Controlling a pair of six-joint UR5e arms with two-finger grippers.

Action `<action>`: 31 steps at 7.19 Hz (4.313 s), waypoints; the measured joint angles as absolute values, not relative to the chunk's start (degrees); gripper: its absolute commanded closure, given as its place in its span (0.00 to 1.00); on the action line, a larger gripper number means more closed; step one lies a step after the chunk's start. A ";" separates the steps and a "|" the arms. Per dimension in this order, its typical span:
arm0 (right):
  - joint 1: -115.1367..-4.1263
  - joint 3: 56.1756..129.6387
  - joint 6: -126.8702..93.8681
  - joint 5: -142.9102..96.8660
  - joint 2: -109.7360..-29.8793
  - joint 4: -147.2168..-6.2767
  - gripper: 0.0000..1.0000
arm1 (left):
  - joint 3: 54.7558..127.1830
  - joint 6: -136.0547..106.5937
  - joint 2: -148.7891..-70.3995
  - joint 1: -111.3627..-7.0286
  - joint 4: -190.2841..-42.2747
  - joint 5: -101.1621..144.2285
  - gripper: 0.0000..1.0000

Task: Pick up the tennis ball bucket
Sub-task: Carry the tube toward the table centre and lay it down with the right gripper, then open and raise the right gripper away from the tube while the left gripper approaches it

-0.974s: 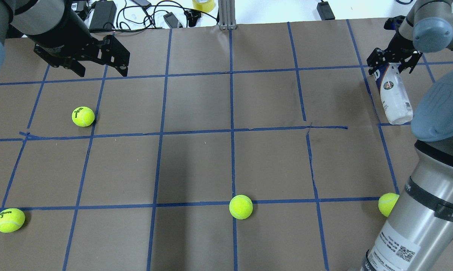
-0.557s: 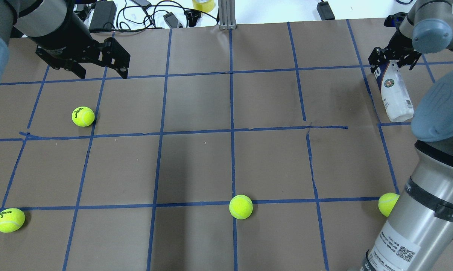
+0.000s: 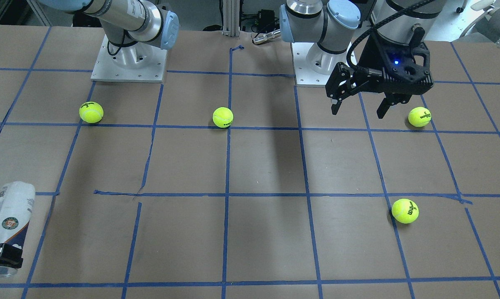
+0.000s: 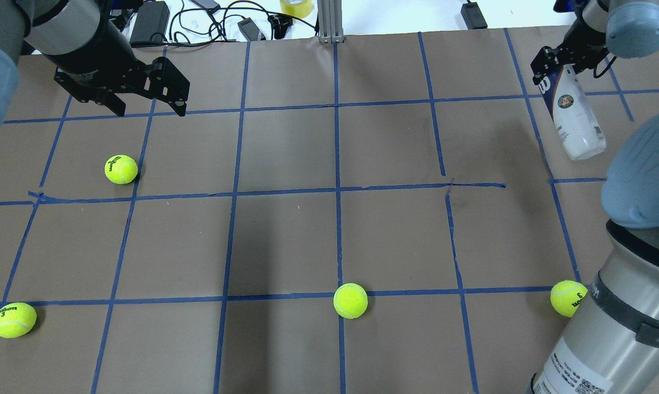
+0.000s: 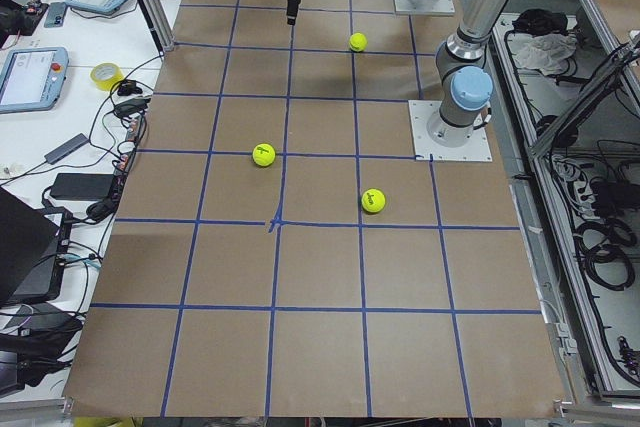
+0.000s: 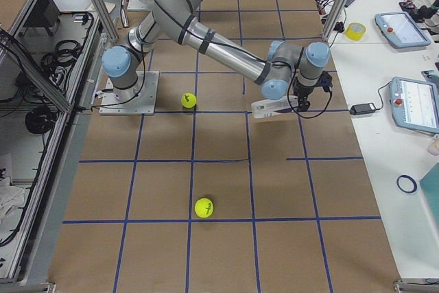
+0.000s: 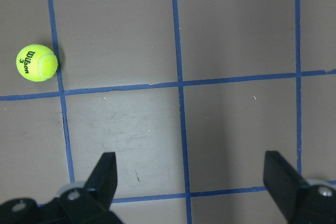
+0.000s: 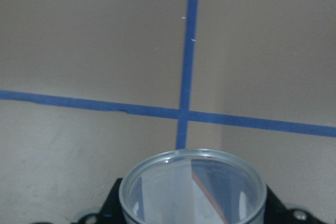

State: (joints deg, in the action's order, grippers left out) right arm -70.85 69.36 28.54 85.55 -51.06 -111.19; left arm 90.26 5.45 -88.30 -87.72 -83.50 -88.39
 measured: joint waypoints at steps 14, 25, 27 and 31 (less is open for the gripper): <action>-110.99 79.54 59.33 90.16 -52.56 -128.51 0.83 | 90.35 5.45 -88.16 -87.22 -83.31 -88.42 0.00; -113.92 80.58 58.32 80.77 -51.61 -133.62 0.00 | 90.28 5.45 -88.12 -87.19 -83.32 -88.36 0.00; -111.29 80.70 54.17 81.14 -53.37 -131.36 0.00 | 90.46 5.41 -88.17 -87.18 -83.32 -88.02 0.00; -100.02 80.75 52.10 80.68 -64.64 -114.39 0.00 | 91.87 5.35 -88.43 -87.29 -83.20 -87.50 0.00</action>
State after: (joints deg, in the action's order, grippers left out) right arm -100.02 80.75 52.10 80.68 -64.64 -114.39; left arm 91.87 5.35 -88.43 -87.29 -83.20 -87.50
